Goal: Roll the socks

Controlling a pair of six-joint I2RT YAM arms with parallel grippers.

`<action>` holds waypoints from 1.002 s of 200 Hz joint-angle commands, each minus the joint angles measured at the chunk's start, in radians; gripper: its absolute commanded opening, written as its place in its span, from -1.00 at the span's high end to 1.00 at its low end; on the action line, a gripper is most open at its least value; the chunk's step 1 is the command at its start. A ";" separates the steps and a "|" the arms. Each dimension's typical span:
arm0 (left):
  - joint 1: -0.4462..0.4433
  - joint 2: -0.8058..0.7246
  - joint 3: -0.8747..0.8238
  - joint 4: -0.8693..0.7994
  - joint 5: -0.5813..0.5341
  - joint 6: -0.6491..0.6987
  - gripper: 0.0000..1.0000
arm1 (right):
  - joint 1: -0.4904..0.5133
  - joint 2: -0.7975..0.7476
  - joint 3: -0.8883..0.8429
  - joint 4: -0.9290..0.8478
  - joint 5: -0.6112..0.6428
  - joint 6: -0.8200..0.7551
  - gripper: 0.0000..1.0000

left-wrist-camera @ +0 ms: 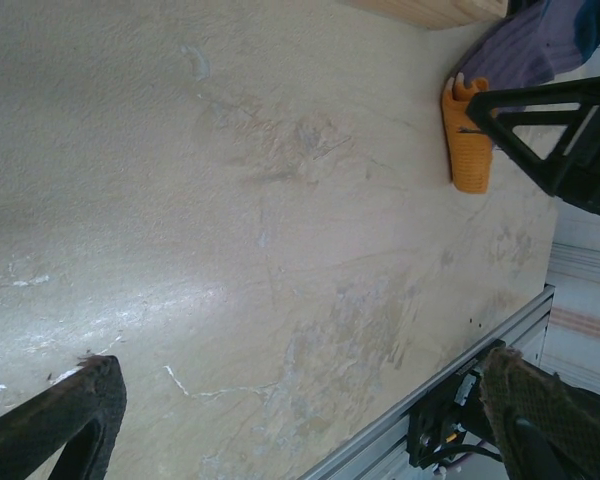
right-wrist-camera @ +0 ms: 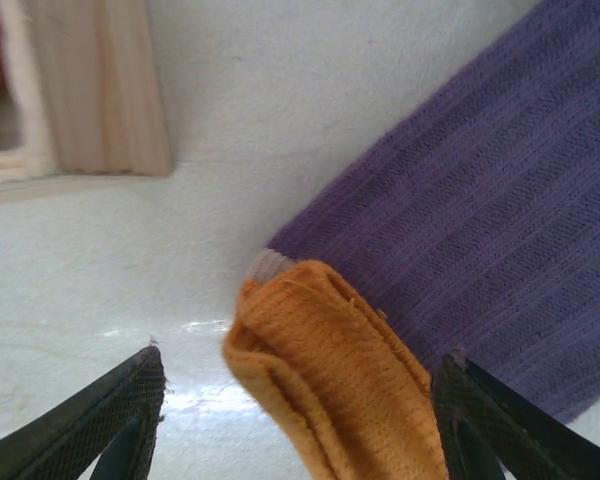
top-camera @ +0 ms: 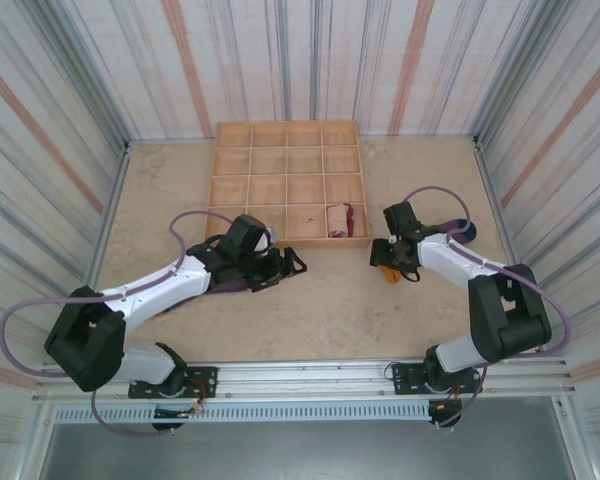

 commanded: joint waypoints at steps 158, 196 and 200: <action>0.019 -0.043 -0.017 -0.093 -0.006 0.020 -0.88 | 0.509 -0.043 -0.076 -0.026 -0.033 0.209 0.65; 0.046 -0.066 -0.047 -0.124 0.009 0.030 -0.84 | 0.729 -0.009 -0.058 0.031 -0.017 0.266 0.63; 0.048 -0.068 -0.052 -0.124 0.012 0.031 -0.84 | 0.746 -0.002 -0.052 0.030 -0.007 0.265 0.62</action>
